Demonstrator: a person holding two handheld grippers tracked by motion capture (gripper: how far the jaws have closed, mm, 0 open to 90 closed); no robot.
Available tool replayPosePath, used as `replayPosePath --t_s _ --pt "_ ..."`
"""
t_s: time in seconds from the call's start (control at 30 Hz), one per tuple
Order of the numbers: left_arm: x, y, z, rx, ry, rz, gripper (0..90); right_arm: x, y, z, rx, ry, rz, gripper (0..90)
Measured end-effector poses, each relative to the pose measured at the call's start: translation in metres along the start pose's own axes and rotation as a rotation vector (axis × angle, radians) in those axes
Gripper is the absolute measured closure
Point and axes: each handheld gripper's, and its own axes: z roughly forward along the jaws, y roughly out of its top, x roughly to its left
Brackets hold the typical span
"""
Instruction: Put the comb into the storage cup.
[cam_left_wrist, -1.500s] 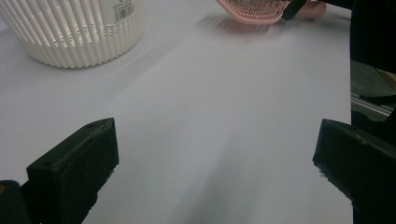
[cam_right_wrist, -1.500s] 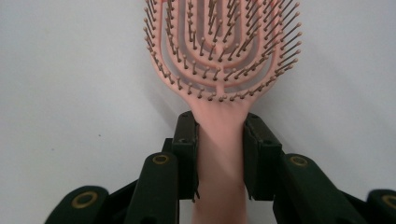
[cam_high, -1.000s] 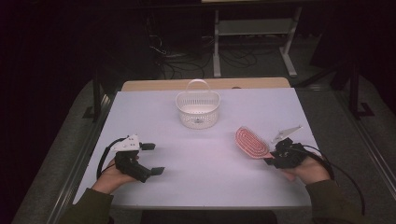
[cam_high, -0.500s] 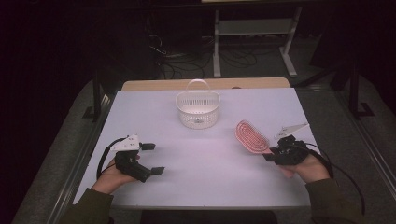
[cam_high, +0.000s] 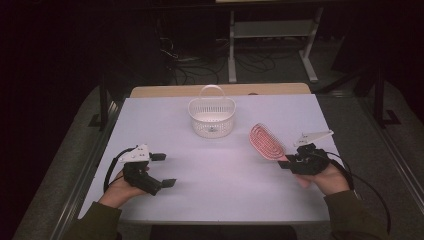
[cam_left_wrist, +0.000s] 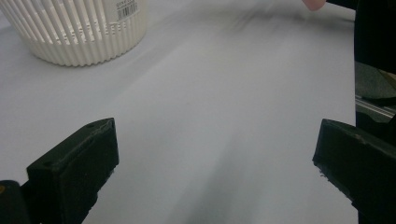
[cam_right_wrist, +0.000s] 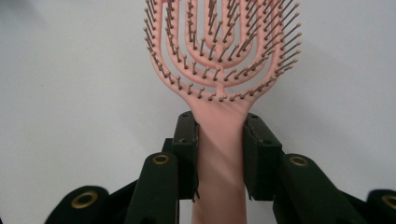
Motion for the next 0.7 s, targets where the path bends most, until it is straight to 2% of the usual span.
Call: replayPosePath --t_s 0.3,0.7 --pt "-0.001 0.000 0.001 0.000 -0.002 -0.001 0.0 0.001 0.005 0.001 -0.061 0.027 -0.002 68.3" --pt "0.001 0.000 -0.001 -0.012 0.006 -0.006 0.0 0.005 0.020 0.005 -0.113 0.060 -0.008 68.3"
